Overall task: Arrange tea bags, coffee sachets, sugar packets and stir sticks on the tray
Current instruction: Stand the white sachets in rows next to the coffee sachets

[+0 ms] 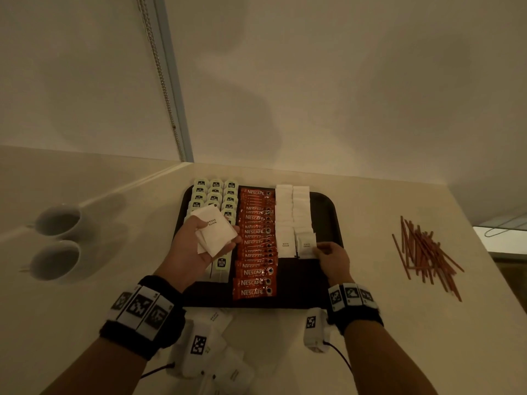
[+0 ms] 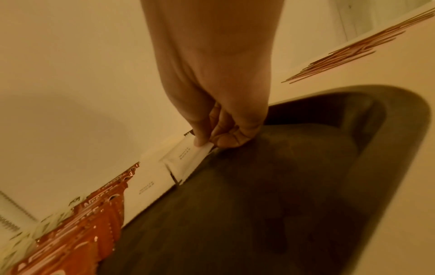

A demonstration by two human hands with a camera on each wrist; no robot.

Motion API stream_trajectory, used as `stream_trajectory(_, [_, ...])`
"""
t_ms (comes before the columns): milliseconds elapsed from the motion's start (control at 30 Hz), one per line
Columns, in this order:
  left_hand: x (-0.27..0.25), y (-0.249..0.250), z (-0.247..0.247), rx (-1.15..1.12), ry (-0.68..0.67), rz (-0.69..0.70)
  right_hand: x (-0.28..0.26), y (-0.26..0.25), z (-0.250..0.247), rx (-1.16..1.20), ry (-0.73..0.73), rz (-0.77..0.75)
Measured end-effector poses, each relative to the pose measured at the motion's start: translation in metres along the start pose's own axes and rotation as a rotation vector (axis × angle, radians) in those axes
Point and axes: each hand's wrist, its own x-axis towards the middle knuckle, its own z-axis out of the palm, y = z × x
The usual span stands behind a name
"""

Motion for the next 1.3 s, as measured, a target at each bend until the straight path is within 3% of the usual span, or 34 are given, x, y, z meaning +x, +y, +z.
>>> stream_trajectory(300, [-0.001,0.000,-0.003,0.059,-0.035,-0.017,-0.001,-0.005,0.012,-0.088,0.102,-0.045])
stream_trajectory(433, [-0.004,0.001,0.003,0.146,0.018,0.011,-0.013,-0.023,0.012,-0.041,0.124,-0.121])
stream_trajectory(500, [-0.003,0.002,0.005,0.213,0.048,0.037,-0.032,-0.053,0.013,0.125,0.000,-0.215])
stream_trajectory(567, [-0.002,0.000,0.005,0.301,0.056,0.055,-0.058,-0.086,0.018,0.311,-0.253,-0.315])
stream_trajectory(667, [-0.002,-0.004,0.004,0.475,0.067,0.088,-0.088,-0.118,0.028,0.402,-0.484,-0.382])
stream_trajectory(900, [-0.007,-0.008,0.002,0.563,0.092,0.199,-0.101,-0.128,0.042,0.519,-0.389,-0.384])
stream_trajectory(1167, [-0.009,0.000,0.006,0.376,0.002,0.037,-0.092,-0.138,0.020,0.665,-0.327,-0.275])
stream_trajectory(1300, [-0.012,0.000,0.010,0.341,-0.026,0.046,-0.085,-0.151,0.003,0.419,-0.264,-0.510])
